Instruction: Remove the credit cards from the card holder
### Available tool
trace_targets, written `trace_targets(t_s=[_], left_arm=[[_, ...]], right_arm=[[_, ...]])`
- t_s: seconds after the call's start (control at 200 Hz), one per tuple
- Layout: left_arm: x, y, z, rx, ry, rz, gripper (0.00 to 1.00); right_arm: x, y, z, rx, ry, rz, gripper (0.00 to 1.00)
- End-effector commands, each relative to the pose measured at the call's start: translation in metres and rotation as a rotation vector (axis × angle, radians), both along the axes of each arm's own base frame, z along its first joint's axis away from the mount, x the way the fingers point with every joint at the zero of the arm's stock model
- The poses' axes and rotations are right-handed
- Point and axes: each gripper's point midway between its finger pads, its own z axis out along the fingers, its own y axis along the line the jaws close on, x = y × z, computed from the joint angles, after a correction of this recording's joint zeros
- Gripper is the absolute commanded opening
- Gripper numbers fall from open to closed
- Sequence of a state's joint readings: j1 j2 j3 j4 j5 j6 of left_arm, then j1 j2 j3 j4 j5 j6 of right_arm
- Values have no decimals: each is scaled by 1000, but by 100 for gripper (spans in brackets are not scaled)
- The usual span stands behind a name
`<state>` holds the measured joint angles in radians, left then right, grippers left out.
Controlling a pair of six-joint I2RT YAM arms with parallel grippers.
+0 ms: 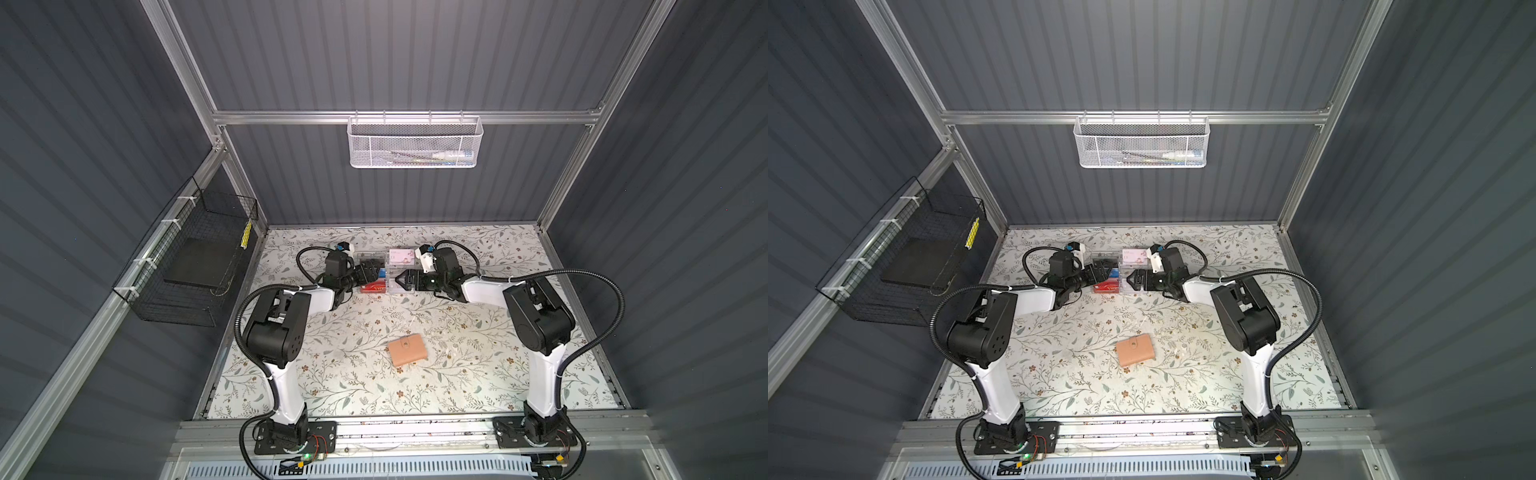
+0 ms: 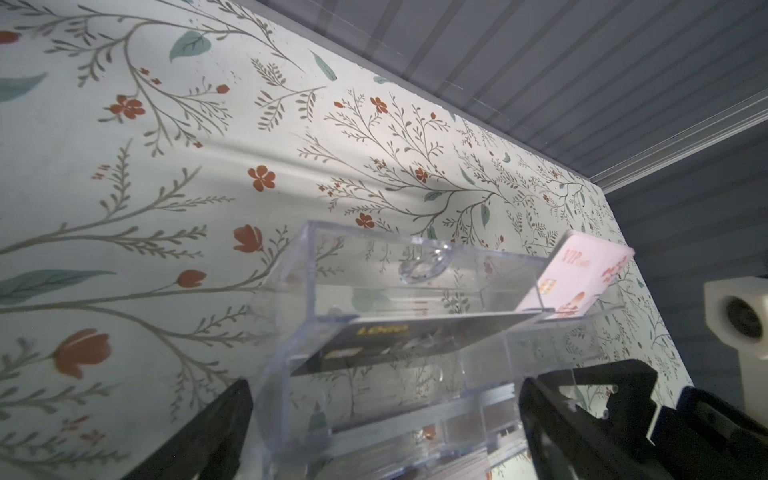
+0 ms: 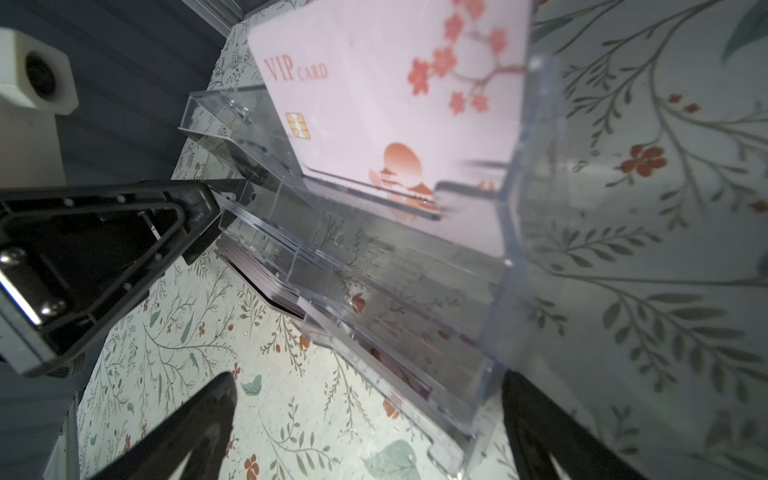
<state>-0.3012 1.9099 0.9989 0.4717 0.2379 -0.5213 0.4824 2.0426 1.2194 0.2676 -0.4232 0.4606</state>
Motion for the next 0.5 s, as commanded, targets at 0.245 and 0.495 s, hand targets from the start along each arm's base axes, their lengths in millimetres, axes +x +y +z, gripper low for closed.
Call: trace_targets(t_s=[0.245, 0.495], left_arm=[[-13, -47, 2, -52, 7, -81, 100], [-16, -39, 11, 7, -2, -71, 100]], right_arm=[[11, -14, 26, 12, -28, -13, 99], [10, -24, 30, -28, -23, -38, 99]])
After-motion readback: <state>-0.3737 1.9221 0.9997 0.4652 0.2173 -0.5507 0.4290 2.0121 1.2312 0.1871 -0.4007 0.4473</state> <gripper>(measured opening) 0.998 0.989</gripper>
